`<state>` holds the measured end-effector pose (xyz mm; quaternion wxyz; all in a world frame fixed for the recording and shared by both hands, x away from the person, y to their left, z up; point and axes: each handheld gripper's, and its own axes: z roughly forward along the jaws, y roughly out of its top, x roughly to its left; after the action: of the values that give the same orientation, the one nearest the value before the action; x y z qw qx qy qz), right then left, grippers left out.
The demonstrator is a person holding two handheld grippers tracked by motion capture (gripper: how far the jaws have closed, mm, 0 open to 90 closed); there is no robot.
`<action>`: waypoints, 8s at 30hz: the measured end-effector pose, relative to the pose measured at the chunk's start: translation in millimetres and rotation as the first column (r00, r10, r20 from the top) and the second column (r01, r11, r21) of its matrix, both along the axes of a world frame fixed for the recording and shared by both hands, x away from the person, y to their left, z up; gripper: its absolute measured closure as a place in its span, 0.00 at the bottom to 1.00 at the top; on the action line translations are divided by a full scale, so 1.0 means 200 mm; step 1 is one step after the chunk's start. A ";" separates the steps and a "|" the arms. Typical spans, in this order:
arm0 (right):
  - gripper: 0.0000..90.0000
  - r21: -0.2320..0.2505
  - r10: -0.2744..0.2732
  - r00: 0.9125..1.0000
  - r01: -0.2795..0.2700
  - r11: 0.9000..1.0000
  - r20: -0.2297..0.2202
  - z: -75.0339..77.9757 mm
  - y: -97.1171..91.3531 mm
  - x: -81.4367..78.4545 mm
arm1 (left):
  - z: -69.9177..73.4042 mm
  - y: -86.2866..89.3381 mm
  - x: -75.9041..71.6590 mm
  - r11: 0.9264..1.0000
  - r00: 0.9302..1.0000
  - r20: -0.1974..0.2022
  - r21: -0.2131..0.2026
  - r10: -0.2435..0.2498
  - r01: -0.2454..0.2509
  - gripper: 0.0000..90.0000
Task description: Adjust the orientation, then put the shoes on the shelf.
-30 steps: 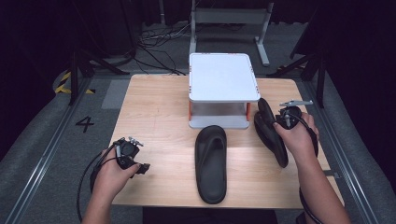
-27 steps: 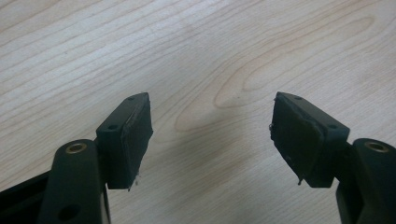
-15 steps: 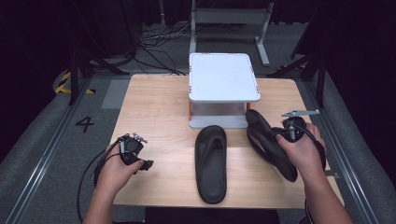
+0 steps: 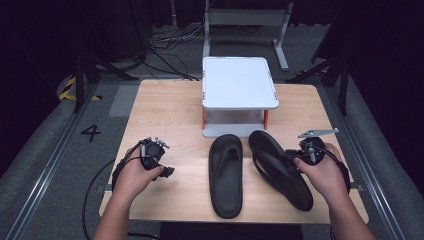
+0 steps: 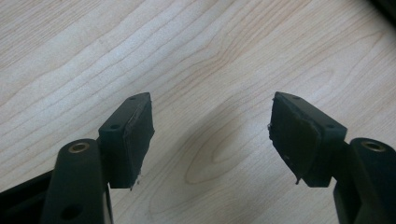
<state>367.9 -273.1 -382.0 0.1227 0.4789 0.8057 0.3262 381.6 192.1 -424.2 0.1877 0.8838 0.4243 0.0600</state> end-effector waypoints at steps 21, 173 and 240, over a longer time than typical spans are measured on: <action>0.73 -0.215 -0.126 0.986 0.148 0.965 0.114 -0.13 -0.21 0.13 | -0.01 -0.01 -0.01 1.000 1.000 -0.006 0.006 -0.023 0.023 0.35; 0.85 -0.031 -0.053 0.998 0.052 0.998 -0.032 0.03 0.54 0.15 | -0.02 -0.06 0.05 0.998 0.998 -0.012 0.029 -0.058 0.058 0.32; 0.49 0.155 -0.120 0.986 0.101 0.983 0.112 -0.05 0.26 0.12 | 0.05 -0.27 0.03 0.988 0.988 0.024 0.035 -0.153 0.152 0.34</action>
<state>391.9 -220.9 -391.9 0.1531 0.5102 0.7422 0.4067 387.8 138.8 -414.8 0.1828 0.9157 0.3521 0.0640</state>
